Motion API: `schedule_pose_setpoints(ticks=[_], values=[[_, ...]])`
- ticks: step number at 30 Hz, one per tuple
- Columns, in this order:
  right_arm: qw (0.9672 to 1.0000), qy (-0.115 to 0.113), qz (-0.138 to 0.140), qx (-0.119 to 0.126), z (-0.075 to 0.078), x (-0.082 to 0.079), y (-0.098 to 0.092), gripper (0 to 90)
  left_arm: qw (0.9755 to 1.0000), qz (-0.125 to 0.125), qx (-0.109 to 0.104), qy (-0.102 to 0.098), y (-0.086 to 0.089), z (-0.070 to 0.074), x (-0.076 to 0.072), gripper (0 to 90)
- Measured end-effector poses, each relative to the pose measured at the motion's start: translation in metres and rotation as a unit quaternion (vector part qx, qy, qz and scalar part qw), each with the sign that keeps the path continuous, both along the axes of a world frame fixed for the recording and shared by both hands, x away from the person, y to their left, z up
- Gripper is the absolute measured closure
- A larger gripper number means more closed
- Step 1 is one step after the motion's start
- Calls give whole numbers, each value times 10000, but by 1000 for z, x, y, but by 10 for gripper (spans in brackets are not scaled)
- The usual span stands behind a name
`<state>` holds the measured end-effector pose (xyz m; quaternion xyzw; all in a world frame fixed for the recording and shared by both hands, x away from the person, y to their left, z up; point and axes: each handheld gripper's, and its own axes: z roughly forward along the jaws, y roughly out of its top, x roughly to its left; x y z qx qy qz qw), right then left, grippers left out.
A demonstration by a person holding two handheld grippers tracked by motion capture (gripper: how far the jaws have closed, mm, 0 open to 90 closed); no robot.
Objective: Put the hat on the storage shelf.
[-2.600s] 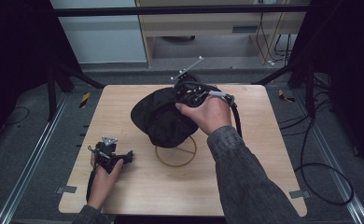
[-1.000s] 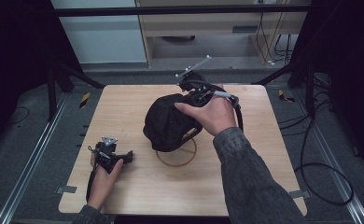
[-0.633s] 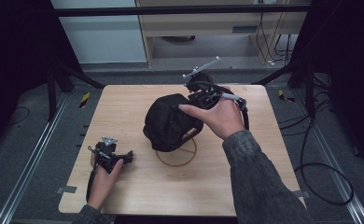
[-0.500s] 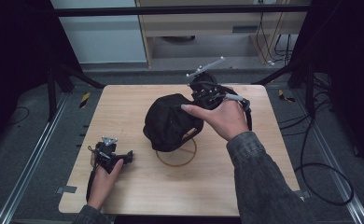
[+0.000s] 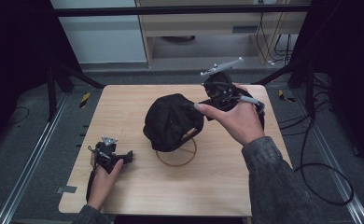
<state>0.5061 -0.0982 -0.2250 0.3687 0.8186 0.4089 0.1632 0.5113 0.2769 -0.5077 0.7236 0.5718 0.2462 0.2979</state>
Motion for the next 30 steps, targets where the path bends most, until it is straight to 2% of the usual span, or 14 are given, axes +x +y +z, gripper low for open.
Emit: schedule_pose_setpoints(ticks=[10, 15, 22, 24, 25, 26, 30], values=[[9998, -133, -142, 79, 2, -9, -21, 84, 10000, 0, 1, 1, 0, 0, 0, 0], [9993, -256, -276, 40, -11, -15, -40, 64, 10000, 0, 0, 1, 0, 0, 0, 0], [9984, -210, -532, 46, -47, -22, -64, 79, 10000, 1, -1, -9, 0, 0, 0, 0], [9981, -210, -576, 49, -52, -24, -67, 85, 10000, 0, -1, -9, 0, 0, 0, 0], [9977, -213, -643, 62, -61, -26, -70, 96, 10000, 1, -1, -9, 0, 0, 0, 0], [9971, -196, -732, 43, -76, -29, -76, 103, 10000, -10, 14, 2, 0, 0, 0, 0], [9959, -175, -892, 7, -109, -34, -87, 113, 10000, -11, 12, 2, 0, 0, 0, 0]])
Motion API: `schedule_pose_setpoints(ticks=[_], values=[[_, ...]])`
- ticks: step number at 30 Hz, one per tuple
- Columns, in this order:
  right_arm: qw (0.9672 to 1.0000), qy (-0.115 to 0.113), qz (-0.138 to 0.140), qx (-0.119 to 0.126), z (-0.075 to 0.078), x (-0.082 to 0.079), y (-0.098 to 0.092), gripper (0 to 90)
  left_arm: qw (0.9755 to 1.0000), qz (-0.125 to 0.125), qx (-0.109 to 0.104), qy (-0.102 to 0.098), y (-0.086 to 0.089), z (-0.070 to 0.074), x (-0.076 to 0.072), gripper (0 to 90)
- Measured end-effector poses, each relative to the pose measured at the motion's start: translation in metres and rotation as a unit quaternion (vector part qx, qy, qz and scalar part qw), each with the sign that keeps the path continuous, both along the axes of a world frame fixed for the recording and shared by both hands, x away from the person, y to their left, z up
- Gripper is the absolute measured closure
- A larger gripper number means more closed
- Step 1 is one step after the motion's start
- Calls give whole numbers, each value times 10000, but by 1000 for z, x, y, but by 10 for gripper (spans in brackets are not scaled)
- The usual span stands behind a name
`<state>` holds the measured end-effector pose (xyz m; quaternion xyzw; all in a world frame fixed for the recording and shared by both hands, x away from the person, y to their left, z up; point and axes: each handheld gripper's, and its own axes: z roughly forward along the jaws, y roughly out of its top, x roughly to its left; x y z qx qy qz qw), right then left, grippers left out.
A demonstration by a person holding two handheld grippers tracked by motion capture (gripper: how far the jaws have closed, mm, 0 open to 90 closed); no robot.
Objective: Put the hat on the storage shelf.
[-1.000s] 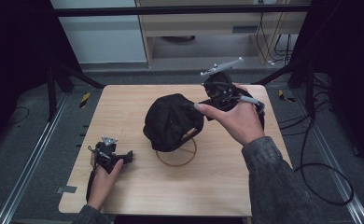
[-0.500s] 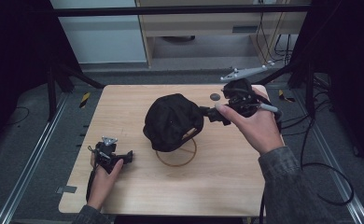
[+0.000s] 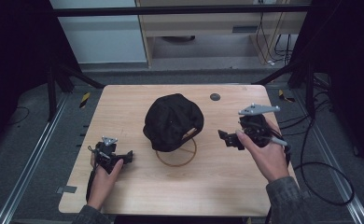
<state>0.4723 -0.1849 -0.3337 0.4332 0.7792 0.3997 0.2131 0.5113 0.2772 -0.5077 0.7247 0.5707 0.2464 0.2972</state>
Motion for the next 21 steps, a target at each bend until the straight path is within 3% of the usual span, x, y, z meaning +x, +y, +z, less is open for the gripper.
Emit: schedule_pose_setpoints(ticks=[2, 3, 4, 5, 6, 9, 13, 18, 21], values=[[9999, 27, -96, -8, -19, -2, -5, 116, 10000, -6, 0, 0, 0, 0, 0, 0], [9999, 27, -96, -8, -19, -2, -5, 116, 10000, -6, 0, 0, 0, 0, 0, 0], [9998, 42, -179, -57, -38, -3, -9, 118, 10000, -22, 2, -1, 1, 0, 0, 0], [9997, 55, -217, -74, -47, -4, -10, 119, 10000, -26, 1, 0, 1, 0, 1, 0], [9997, 55, -217, -74, -47, -4, -10, 119, 10000, -26, 1, 0, 1, 0, 1, 0], [9991, 289, -278, -93, -84, -5, -11, 118, 10000, -62, -2, -4, 2, 0, 2, 0], [9982, 512, -300, -121, -119, -5, -10, 115, 10000, -53, -3, -5, 4, 0, 4, 0], [9967, 659, -384, -273, -150, -5, -8, 110, 10000, 21, -6, -15, 6, 0, 5, 0], [9962, 683, -413, -339, -161, -4, -7, 107, 10000, 58, -2, -6, 7, 0, 6, 0]])
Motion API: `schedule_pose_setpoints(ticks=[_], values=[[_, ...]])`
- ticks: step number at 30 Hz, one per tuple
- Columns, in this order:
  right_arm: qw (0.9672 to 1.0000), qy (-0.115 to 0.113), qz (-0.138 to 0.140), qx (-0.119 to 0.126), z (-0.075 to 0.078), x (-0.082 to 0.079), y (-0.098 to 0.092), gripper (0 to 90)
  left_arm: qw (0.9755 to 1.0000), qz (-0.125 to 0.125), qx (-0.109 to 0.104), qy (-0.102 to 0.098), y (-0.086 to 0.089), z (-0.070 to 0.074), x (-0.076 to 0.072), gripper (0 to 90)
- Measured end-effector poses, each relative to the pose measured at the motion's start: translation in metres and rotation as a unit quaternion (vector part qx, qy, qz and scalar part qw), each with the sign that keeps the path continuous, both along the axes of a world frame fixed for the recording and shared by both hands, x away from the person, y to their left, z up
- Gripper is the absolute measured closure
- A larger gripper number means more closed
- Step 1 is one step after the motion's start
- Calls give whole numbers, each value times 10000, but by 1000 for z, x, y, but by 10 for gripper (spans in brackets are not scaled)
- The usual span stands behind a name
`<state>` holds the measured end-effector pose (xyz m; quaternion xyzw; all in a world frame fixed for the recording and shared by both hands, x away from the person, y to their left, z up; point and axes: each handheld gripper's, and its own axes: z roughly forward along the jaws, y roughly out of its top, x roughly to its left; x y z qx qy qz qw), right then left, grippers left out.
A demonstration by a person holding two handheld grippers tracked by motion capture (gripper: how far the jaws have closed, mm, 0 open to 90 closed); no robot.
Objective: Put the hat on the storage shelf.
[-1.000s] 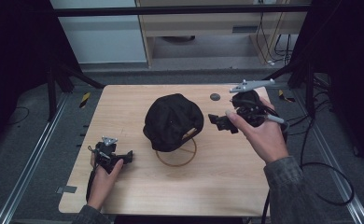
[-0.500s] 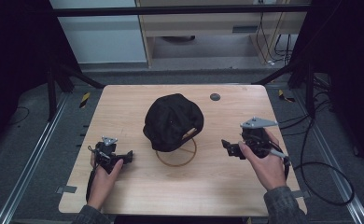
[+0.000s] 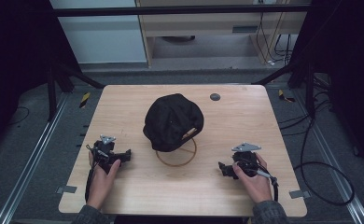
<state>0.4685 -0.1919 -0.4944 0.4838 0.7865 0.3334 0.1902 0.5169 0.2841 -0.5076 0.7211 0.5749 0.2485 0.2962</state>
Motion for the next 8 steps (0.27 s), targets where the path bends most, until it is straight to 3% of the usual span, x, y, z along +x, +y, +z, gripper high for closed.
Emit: schedule_pose_setpoints(ticks=[3, 8], values=[[9998, 29, -35, -183, -9, 1, 1, 94, 10000, 5, 0, 0, 0, 0, 0, 0], [9997, -216, -34, -64, -17, -2, 0, 55, 10000, 20, 3, -5, 0, 0, -1, 0]])
